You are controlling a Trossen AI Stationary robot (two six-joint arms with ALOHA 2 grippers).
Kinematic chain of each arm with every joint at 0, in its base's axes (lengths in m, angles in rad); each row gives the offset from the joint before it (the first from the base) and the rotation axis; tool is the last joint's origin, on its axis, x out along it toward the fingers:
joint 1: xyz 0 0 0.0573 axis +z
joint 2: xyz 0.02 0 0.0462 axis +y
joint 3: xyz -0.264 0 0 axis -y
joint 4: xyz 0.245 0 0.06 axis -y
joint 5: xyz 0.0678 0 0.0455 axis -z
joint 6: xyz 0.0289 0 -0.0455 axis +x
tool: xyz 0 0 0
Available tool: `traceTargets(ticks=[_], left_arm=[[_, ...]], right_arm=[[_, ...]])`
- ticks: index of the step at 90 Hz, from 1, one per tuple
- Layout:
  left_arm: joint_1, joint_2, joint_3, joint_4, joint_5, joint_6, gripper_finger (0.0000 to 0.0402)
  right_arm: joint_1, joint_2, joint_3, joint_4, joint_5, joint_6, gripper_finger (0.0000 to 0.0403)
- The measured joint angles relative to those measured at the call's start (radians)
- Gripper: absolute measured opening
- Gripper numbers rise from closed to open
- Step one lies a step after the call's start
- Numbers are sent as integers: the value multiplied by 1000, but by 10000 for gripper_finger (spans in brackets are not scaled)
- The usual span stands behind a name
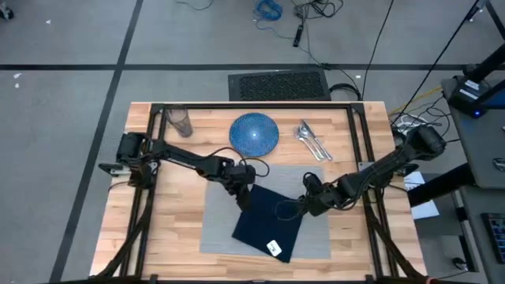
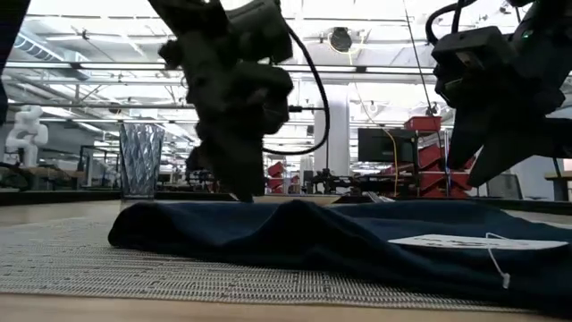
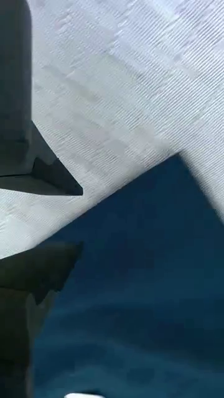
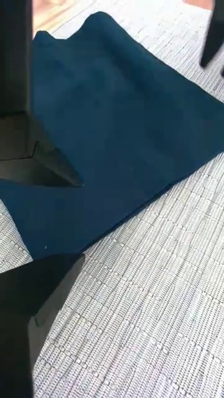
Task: Set table place
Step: Fold the blue table napkin
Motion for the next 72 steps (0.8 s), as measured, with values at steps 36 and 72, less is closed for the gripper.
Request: traceTargets(ticks=[36, 72], left_arm=[[142, 9, 0, 99, 119, 128, 113], [147, 53, 0, 89, 204, 318, 113]], right_arm=[[40, 0, 0, -1, 1, 19, 167], [40, 0, 0, -3, 4, 19, 167]])
